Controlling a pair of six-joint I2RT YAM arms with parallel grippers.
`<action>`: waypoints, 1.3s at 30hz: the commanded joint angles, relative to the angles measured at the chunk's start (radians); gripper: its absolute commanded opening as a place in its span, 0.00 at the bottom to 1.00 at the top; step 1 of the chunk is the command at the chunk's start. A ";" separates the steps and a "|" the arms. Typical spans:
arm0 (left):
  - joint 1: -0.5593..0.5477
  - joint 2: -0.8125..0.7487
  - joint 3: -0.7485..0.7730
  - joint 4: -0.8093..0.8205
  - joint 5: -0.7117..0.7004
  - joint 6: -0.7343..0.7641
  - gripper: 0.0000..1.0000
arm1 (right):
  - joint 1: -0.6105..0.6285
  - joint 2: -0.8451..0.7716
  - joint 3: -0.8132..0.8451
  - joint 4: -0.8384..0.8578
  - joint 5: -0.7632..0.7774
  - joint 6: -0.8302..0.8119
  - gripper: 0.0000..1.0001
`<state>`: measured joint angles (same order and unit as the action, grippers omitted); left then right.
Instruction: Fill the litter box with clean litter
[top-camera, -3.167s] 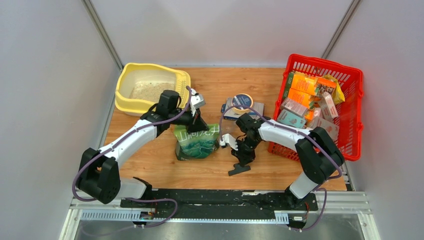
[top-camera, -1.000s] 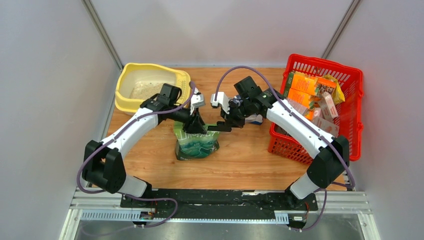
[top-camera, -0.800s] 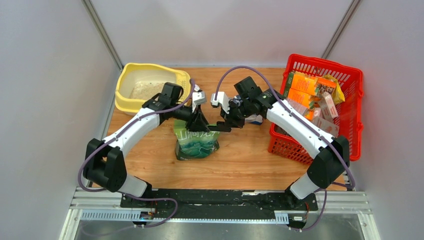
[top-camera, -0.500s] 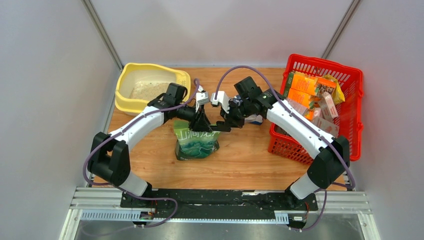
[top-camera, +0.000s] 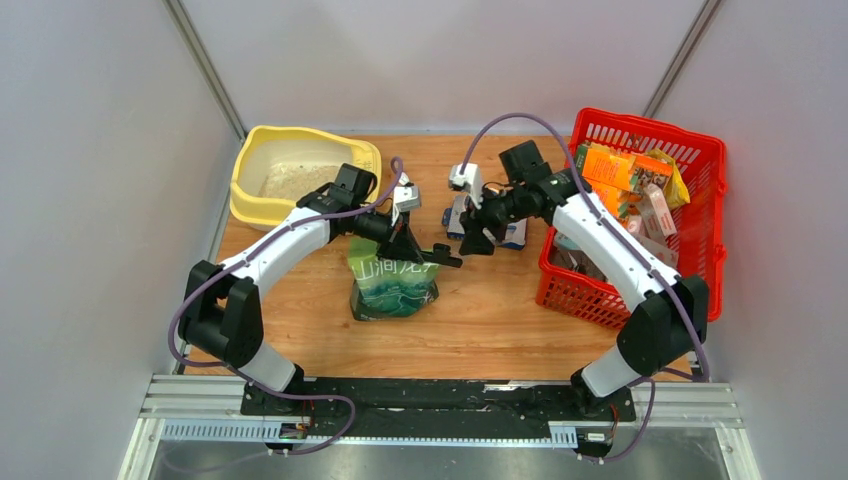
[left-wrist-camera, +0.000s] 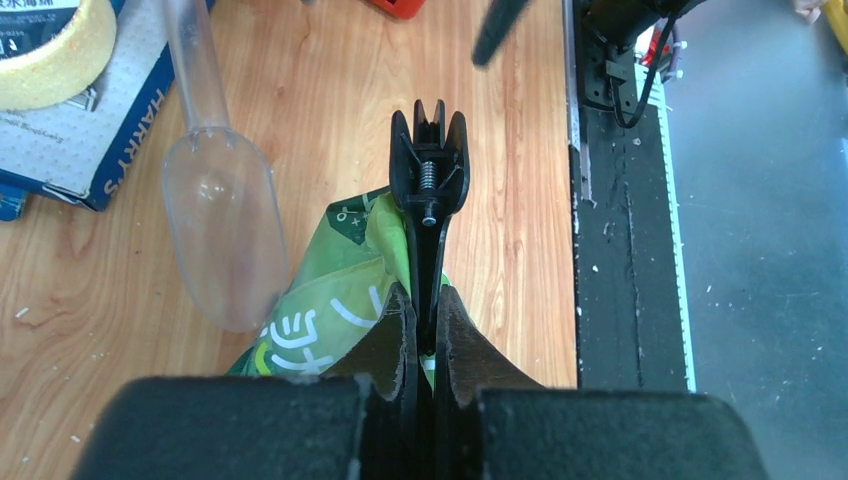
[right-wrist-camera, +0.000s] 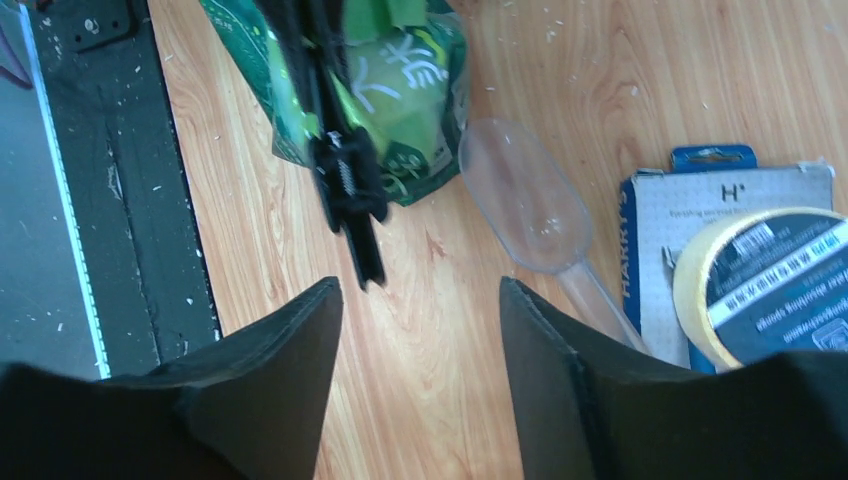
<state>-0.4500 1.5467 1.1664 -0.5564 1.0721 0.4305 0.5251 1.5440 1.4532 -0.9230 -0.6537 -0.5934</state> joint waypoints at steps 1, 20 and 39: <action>-0.009 -0.002 0.055 -0.065 0.045 0.122 0.00 | -0.074 -0.030 0.010 -0.042 -0.182 -0.043 0.65; -0.010 0.032 0.068 0.052 0.042 0.005 0.00 | -0.034 0.126 0.082 -0.030 -0.307 -0.029 0.61; -0.009 0.052 0.090 0.085 0.046 -0.035 0.00 | -0.019 0.157 0.091 0.013 -0.264 -0.002 0.38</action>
<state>-0.4511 1.5921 1.2053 -0.5640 1.0725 0.4023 0.5018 1.6913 1.4971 -0.9382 -0.9154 -0.5972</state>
